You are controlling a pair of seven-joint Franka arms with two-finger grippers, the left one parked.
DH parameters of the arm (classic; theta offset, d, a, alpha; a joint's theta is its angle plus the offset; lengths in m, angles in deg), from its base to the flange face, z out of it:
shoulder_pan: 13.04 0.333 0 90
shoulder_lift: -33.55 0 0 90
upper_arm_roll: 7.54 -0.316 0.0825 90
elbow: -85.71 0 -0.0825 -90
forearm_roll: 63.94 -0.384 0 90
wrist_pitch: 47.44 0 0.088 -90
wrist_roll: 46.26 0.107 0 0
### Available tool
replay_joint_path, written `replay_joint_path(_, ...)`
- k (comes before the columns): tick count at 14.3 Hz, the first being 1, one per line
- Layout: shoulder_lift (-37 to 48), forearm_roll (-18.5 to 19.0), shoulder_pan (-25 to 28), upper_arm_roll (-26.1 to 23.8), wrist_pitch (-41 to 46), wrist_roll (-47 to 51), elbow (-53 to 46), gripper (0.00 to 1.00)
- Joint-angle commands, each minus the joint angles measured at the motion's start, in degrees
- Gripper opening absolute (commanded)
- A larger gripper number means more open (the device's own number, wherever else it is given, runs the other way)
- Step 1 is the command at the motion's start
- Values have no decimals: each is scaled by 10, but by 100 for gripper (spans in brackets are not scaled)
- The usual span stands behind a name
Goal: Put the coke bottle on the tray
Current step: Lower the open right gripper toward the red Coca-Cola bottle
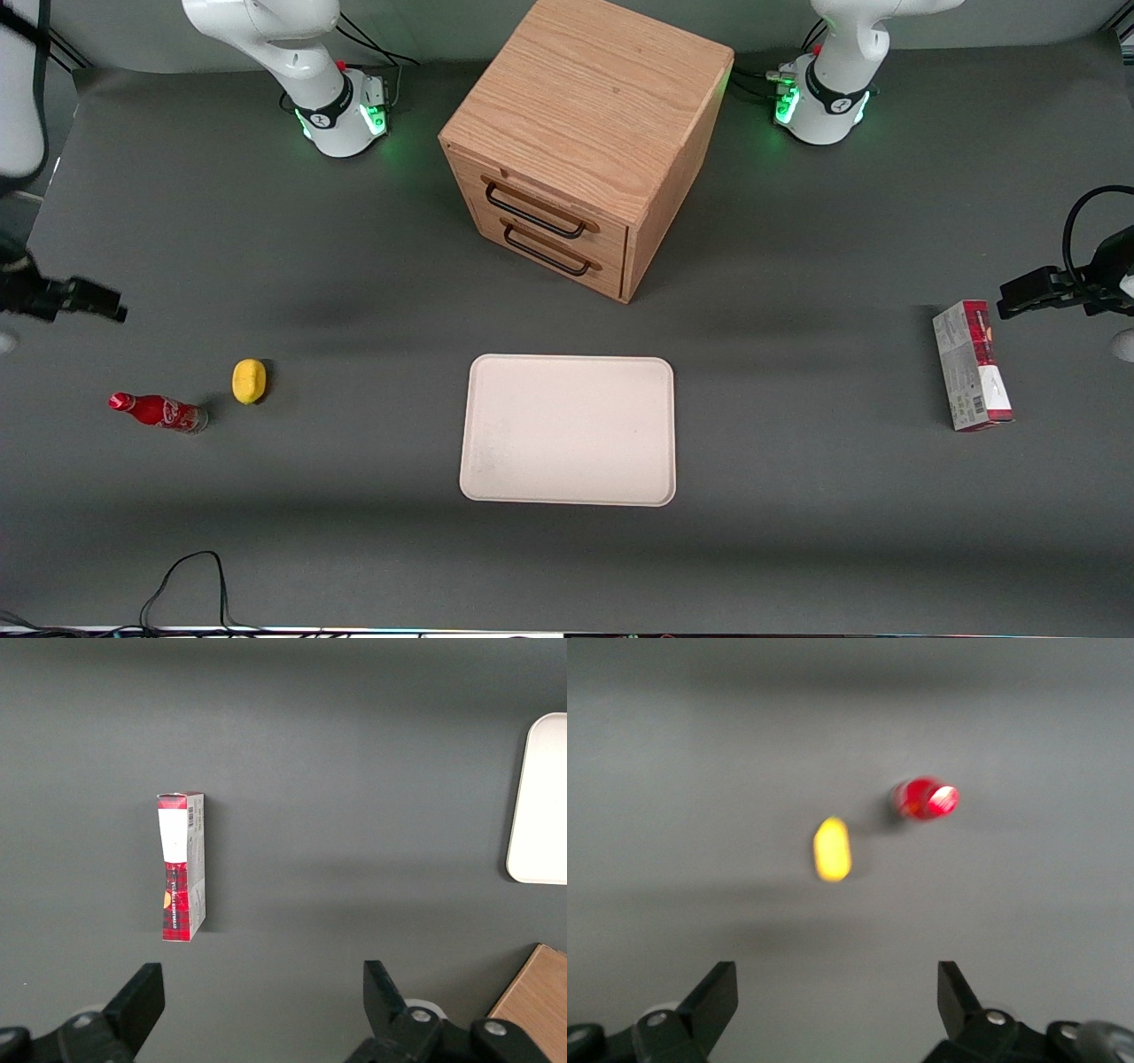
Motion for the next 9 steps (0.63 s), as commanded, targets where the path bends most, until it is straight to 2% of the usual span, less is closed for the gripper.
replay_joint_path(1,-62,2,-15,26,-49,-67,-32,100)
replay_joint_path(4,-111,-77,-29,30,-128,-145,-18,100)
replay_joint_path(9,-165,-112,-42,30,-193,-172,-5,100)
